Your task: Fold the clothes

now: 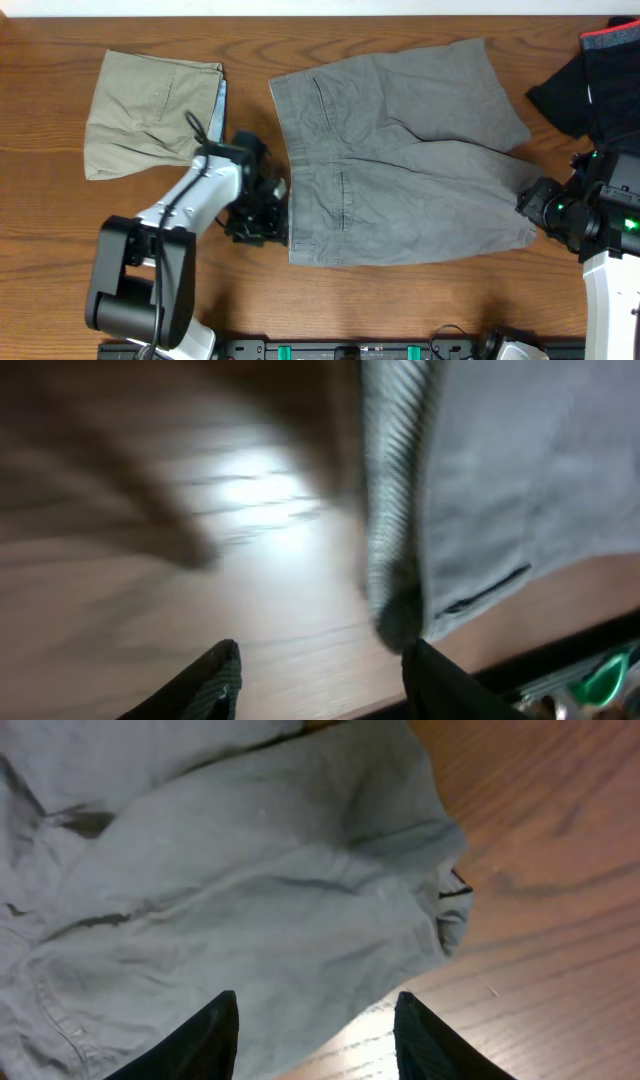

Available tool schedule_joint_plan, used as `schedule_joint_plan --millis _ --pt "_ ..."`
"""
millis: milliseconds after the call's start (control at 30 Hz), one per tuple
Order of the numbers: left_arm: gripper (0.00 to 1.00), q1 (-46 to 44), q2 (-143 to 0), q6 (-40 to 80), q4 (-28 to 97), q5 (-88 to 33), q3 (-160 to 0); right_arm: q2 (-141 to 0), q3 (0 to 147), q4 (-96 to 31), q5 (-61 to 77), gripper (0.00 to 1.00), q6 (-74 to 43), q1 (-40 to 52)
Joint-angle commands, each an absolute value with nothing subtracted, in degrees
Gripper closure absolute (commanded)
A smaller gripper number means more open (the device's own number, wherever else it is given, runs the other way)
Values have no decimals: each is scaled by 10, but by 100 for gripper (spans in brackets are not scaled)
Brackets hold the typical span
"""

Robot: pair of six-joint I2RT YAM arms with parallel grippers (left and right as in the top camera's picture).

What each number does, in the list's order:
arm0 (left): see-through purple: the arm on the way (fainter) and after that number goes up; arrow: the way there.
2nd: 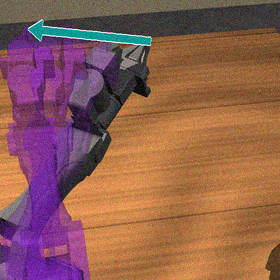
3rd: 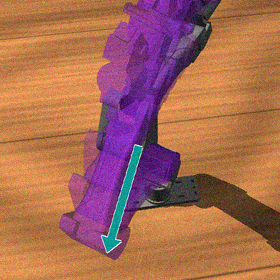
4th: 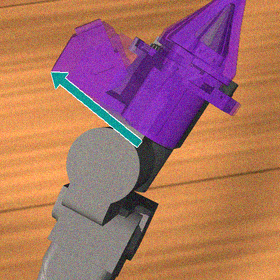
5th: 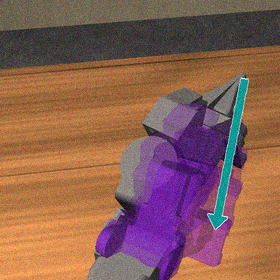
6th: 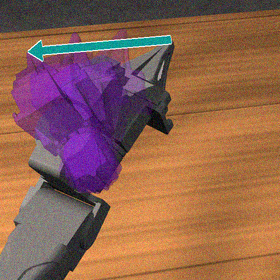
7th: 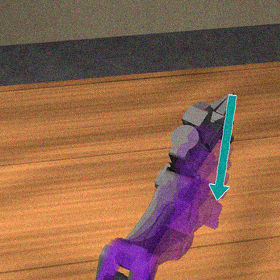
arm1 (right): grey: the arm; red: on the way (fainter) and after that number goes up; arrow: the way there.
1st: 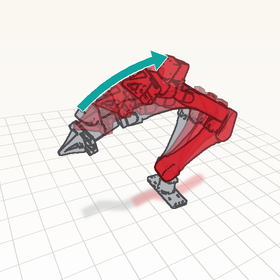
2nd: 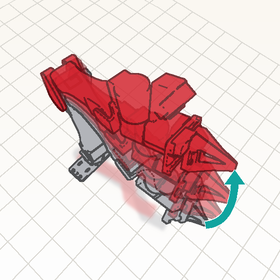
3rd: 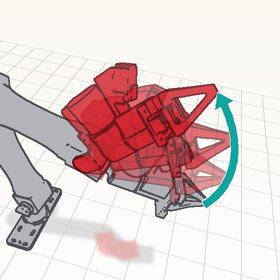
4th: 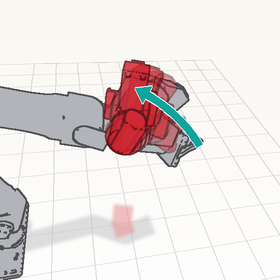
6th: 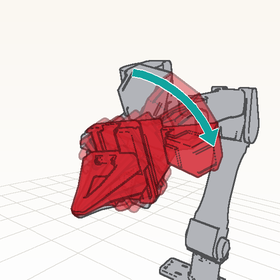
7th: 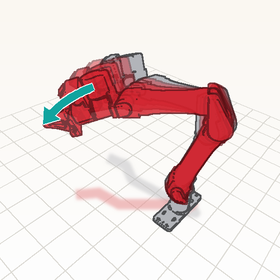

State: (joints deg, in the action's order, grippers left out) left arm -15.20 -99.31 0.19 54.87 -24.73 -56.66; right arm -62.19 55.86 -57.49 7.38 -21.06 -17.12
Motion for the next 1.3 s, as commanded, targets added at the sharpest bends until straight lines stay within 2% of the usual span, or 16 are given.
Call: schedule_joint_plan --millis 0,300,367,433,600,767,900,1133,1267 --pt "44 -178 -985 -2 528 -292 -550 -624 565 -573 84 51 -214 -176" --pt "46 -228 -985 1 486 -304 -545 -630 565 -574 84 52 -214 -176" --pt "62 -234 -985 0 484 -304 -545 -630 565 -574 84 52 -214 -176" --pt "94 -236 -985 -7 485 -304 -545 -630 565 -574 84 52 -214 -176" --pt "94 -218 -983 -5 556 -260 -560 -630 565 -575 84 52 -214 -176" --pt "94 -148 -960 44 670 -101 -588 -633 548 -568 84 59 -214 -176" --pt "94 -86 -933 67 670 -77 -588 -653 514 -536 84 60 -214 -176" --pt "94 -47 -930 77 657 -60 -588 -729 475 -497 84 55 -214 -176" --pt "94 -43 -930 85 647 -53 -588 -780 466 -499 50 45 -212 -176"
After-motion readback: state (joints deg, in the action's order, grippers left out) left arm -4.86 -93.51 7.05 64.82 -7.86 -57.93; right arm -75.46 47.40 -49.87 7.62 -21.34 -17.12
